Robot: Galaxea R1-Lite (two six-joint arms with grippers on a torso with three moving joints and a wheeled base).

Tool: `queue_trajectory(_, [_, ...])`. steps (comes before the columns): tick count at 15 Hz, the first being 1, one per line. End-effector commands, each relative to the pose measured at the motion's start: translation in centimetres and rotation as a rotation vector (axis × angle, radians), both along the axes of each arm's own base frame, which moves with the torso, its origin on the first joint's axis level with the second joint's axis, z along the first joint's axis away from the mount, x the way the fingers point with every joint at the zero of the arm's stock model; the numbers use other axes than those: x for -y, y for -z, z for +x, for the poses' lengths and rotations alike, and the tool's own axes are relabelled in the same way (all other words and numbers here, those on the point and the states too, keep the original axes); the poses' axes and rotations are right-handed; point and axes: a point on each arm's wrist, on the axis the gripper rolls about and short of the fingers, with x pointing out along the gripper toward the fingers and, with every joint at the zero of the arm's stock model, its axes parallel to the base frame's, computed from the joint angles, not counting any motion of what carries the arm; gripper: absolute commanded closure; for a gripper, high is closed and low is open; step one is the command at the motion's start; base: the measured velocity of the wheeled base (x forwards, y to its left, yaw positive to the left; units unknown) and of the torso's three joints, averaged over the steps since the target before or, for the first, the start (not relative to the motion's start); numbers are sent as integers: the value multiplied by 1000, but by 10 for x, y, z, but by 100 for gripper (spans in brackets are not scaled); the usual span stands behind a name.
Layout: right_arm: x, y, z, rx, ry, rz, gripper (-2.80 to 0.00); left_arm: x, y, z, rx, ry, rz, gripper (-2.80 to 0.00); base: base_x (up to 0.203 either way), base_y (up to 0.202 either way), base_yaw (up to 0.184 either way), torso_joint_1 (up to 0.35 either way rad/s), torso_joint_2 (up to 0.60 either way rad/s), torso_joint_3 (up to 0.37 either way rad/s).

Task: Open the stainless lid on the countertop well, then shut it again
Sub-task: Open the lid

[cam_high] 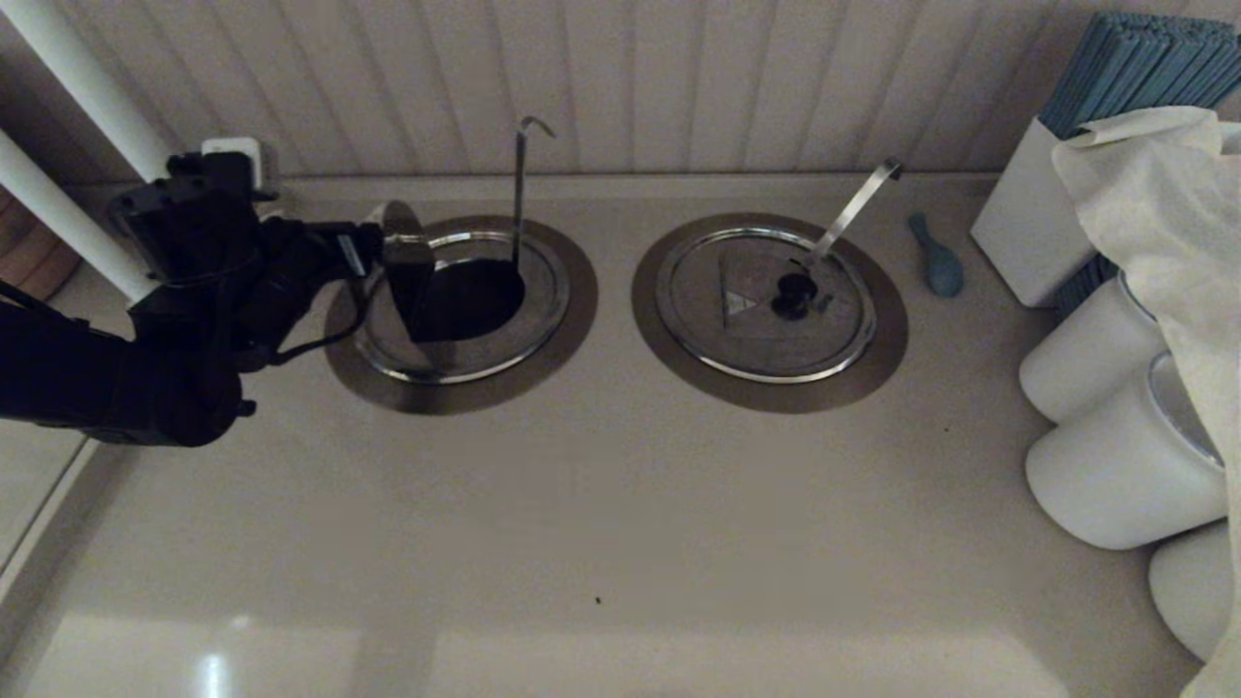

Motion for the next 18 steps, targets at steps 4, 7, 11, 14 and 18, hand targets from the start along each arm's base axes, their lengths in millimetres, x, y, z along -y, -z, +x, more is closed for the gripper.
queue_trajectory(4, [0,0,0,-1,0,0,-280,-22,-13,-1,48,-45,-3,-280,0,0,0,0,0,0])
queue_trajectory(7, [0,0,0,-1,0,0,-280,-29,-31,-11,92,-67,-7,-280,0,0,0,0,0,0])
queue_trajectory(11, [0,0,0,-1,0,0,-280,-36,-47,-21,128,-96,-9,-280,0,0,0,0,0,0])
queue_trajectory(14, [0,0,0,-1,0,0,-280,-40,-62,-31,161,-102,-20,-280,0,0,0,0,0,0])
queue_trajectory(18, [0,0,0,-1,1,0,-280,12,-78,-45,143,80,-129,-280,0,0,0,0,0,0])
